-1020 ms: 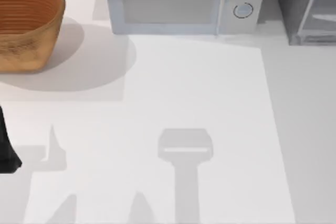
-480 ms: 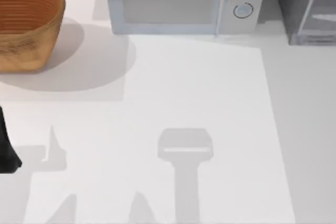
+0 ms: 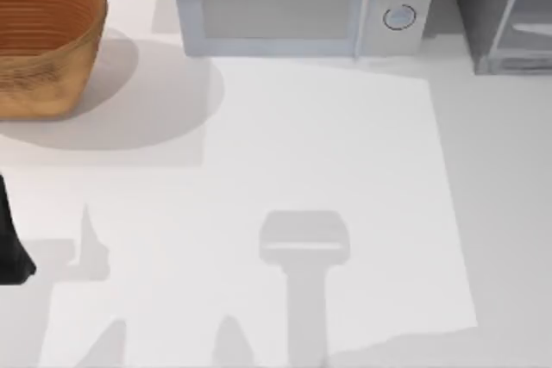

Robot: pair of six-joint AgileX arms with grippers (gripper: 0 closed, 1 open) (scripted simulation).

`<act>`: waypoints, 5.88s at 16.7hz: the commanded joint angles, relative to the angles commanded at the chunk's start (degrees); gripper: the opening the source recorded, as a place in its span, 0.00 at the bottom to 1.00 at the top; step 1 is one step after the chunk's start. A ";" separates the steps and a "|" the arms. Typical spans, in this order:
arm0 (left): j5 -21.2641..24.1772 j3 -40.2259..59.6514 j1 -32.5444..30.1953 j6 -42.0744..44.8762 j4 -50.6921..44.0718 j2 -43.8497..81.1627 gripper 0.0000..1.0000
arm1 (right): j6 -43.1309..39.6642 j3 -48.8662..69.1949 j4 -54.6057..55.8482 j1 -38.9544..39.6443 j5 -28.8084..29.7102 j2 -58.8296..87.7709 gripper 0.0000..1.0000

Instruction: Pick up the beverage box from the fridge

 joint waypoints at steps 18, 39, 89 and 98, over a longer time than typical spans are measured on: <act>0.00 0.00 0.00 0.00 0.00 0.00 1.00 | -0.16 27.01 -13.57 6.16 6.54 14.05 1.00; 0.00 0.00 0.00 0.00 0.00 0.00 1.00 | -0.20 32.82 -17.29 6.94 7.34 16.49 0.00; 0.00 0.00 0.00 0.00 0.00 0.00 1.00 | 0.33 -11.62 -34.71 9.55 9.18 -45.79 0.00; 0.00 0.00 0.00 0.00 0.00 0.00 1.00 | 0.31 -35.13 -66.31 17.29 16.04 -102.43 0.00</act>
